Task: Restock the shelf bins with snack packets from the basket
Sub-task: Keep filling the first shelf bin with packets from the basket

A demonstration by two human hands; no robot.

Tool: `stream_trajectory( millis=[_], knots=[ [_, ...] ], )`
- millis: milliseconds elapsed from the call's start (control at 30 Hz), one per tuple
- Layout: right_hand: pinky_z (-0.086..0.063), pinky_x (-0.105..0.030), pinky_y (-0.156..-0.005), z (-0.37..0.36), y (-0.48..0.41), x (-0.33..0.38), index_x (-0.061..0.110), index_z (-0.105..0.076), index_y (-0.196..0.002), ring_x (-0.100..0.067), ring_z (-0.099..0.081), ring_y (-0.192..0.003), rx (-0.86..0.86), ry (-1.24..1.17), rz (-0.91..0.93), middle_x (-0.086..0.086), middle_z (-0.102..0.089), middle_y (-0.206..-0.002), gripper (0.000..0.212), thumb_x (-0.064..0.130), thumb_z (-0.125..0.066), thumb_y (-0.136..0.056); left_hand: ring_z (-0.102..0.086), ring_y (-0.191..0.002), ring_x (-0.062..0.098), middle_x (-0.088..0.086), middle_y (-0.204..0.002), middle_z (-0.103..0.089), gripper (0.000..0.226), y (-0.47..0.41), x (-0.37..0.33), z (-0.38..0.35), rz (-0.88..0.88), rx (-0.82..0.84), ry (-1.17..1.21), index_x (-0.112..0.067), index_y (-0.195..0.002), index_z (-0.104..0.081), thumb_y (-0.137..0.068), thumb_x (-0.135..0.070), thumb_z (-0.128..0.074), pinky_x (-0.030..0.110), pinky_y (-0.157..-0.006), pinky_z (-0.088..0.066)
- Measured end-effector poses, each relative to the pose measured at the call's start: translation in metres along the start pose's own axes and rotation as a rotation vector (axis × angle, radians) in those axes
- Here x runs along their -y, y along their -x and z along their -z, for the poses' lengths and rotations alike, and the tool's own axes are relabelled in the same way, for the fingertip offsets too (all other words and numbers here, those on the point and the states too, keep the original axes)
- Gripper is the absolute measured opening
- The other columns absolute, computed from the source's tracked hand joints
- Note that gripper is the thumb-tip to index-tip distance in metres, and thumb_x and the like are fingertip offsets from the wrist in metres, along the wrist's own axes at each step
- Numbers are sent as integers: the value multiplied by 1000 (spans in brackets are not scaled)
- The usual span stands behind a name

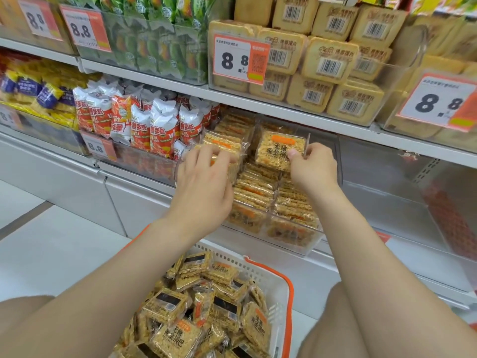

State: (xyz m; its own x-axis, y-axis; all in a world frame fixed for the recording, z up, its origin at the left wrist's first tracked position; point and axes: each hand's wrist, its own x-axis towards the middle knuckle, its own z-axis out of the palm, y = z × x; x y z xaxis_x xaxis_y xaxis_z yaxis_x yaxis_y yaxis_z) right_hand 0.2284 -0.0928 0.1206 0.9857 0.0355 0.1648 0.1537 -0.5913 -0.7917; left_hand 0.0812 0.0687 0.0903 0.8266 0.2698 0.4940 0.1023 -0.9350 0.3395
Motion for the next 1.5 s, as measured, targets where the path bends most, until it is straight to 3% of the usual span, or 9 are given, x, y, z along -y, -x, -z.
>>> stream_trajectory(
  millis=[200, 500, 700, 833, 1100, 1200, 1300, 1400, 1500],
  knots=[
    [-46, -38, -80, -22, -30, -6, 7, -57, -104, -38, -61, -107, -42, 56, -84, -13, -61, -110, 19, 24, -65, -102, -24, -149, 42, 13, -160, -29, 70, -15, -3, -15, 96, 74, -156, -20, -148, -38, -87, -25, -73, 62, -118, -29],
    [-54, -41, -89, -57, -41, -3, 6, -56, -106, -35, -65, -109, -133, 9, -101, -15, -62, -117, 22, 13, -73, -94, -26, -142, 55, 20, -152, -32, 66, -25, 1, -28, 180, 89, -219, -18, -140, -38, -88, -33, -75, 68, -111, -38],
    [-58, -41, -78, -71, -43, -11, 15, -39, -144, -40, -69, -102, -228, 156, 63, -14, -67, -110, 65, 5, -73, -89, -35, -136, 45, 18, -148, -36, 64, -26, 5, -25, 137, 62, -212, -18, -137, -42, -87, -38, -76, 59, -102, -47],
    [-53, -52, -102, -85, -46, -13, 28, -44, -152, -48, -41, -138, -109, 363, 182, -23, -26, -157, 76, -4, -68, -87, -35, -137, 44, 18, -148, -35, 63, -25, 6, -24, 126, 63, -207, -18, -137, -42, -88, -39, -76, 58, -103, -45],
    [-19, -70, -119, -82, -42, -9, 45, -21, -158, -52, -8, -151, 48, 518, 178, -24, 0, -168, 81, 15, -58, -92, -24, -150, 40, 18, -157, -28, 70, -22, 5, -19, 102, 99, -123, -17, -143, -39, -89, -39, -77, 59, -115, -35],
    [-21, -66, -121, -75, -30, -3, 32, -23, -160, -50, -11, -153, -28, 561, 288, -27, -7, -167, 75, 15, -55, -94, -26, -150, 39, 16, -157, -30, 73, -18, 6, -13, 69, 71, -98, -17, -145, -41, -87, -35, -81, 59, -118, -35],
    [-38, -57, -116, -66, -10, 5, 15, -44, -151, -42, -39, -141, -51, 486, 422, -24, -40, -152, 55, 13, -54, -96, -33, -143, 35, 11, -149, -37, 66, -14, 3, -4, -9, -21, -71, -18, -139, -48, -83, -27, -83, 52, -114, -38],
    [-52, -44, -102, -55, 16, 7, 10, -64, -134, -30, -59, -121, -7, 351, 567, -13, -62, -129, 41, 9, -52, -95, -40, -115, 27, 4, -122, -45, 41, -5, 3, 5, -60, -113, -65, -21, -113, -54, -82, -22, -80, 40, -92, -43],
    [-56, -38, -87, -41, 47, 9, 17, -75, -107, -19, -67, -97, 28, 239, 655, -1, -73, -103, 30, 8, -51, -90, -47, -97, 22, -4, -99, -51, 19, 10, 9, 12, -39, -5, -73, -25, -95, -53, -89, -26, -71, 39, -78, -46]
  ],
)
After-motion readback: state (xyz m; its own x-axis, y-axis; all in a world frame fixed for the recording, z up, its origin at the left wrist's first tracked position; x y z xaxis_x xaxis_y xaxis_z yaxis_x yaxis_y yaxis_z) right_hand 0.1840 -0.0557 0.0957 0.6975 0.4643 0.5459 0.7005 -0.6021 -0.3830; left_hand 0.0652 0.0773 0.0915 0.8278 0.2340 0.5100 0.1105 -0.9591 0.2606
